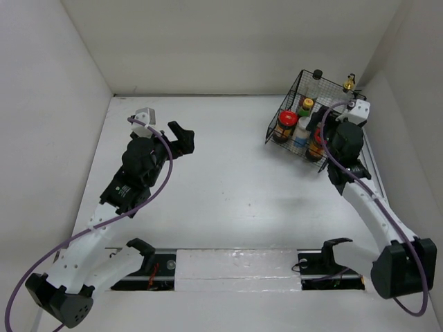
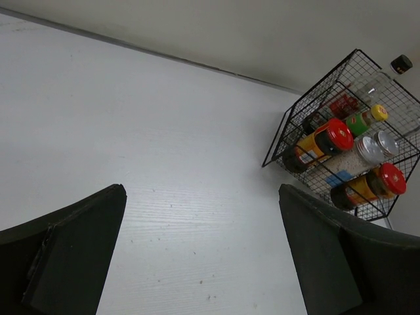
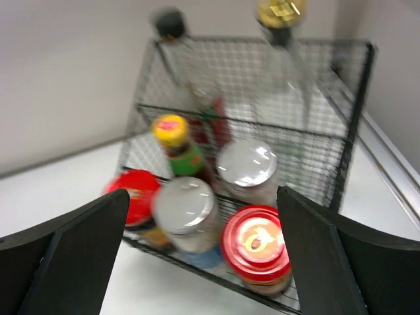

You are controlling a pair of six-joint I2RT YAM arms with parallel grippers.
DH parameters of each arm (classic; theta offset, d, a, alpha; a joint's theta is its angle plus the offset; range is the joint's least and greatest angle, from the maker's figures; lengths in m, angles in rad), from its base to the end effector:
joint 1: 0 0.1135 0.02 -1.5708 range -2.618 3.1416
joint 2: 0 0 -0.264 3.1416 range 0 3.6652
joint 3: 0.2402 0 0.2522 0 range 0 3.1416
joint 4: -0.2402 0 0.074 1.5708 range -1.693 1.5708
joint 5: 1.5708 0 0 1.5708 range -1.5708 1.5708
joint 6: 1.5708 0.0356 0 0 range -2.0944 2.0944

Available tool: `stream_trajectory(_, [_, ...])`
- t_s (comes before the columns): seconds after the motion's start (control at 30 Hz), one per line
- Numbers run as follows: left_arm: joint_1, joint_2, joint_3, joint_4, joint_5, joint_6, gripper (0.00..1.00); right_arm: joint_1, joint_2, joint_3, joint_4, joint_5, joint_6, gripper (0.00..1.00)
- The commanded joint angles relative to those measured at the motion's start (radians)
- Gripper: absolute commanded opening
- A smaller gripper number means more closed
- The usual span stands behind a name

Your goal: Organize the condiment bottles

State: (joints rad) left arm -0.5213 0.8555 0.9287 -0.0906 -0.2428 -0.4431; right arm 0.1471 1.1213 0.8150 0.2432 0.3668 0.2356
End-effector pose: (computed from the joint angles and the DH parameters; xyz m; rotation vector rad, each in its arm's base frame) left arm 0.1736 -0.0898 0.3887 -0.1295 1.6105 -0.5577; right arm 0.2630 0.0261 0.3279 0.3503 1.5916 -0.0057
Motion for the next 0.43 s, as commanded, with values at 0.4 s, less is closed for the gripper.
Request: stream_trajectory(0.4, [0.004,-0.095,0.002,0.086,0.01,0.044,0.99,0.328,-0.155,0.067,-0.036,-0.246,-0.055,1.0])
